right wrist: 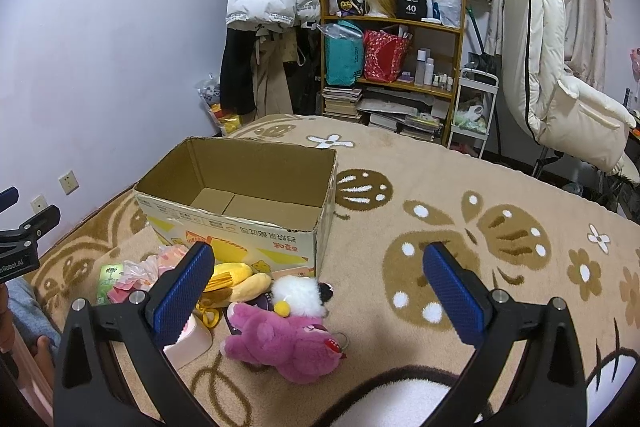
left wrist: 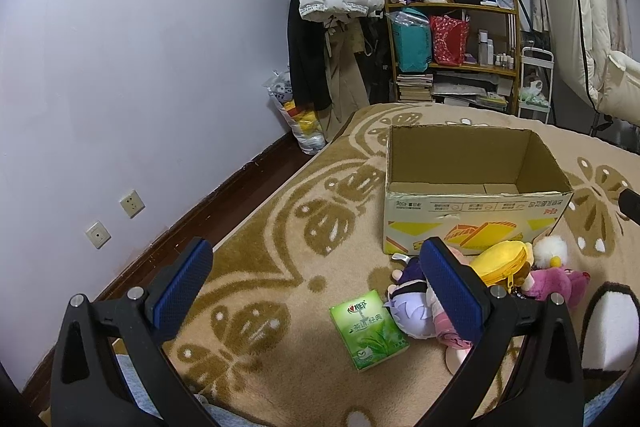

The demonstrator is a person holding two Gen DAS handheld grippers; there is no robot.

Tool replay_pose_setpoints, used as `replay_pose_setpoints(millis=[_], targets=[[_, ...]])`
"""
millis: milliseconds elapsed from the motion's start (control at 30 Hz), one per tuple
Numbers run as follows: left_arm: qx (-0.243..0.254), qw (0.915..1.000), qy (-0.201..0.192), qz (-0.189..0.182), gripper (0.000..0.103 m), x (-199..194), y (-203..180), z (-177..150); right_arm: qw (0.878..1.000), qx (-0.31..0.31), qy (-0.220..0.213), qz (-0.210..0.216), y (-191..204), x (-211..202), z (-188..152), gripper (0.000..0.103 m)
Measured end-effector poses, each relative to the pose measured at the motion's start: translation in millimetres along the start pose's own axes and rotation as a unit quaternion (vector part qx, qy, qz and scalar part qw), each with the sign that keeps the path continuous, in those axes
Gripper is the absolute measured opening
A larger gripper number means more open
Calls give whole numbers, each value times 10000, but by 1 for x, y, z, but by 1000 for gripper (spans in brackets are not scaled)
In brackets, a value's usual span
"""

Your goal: Organize soft objects

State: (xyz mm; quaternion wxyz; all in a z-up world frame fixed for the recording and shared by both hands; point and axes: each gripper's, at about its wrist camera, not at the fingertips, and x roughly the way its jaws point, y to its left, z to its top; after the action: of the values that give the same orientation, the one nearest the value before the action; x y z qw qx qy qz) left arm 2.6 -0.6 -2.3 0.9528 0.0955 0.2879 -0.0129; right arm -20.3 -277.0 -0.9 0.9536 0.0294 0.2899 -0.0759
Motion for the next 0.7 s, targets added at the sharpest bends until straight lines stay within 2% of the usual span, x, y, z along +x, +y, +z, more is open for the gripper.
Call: replay_pose_setpoints(millis=[700], targets=[[39,10000,-7,-6,102,-3,-2,0,10000,3,10,-8,0,1,0,103]])
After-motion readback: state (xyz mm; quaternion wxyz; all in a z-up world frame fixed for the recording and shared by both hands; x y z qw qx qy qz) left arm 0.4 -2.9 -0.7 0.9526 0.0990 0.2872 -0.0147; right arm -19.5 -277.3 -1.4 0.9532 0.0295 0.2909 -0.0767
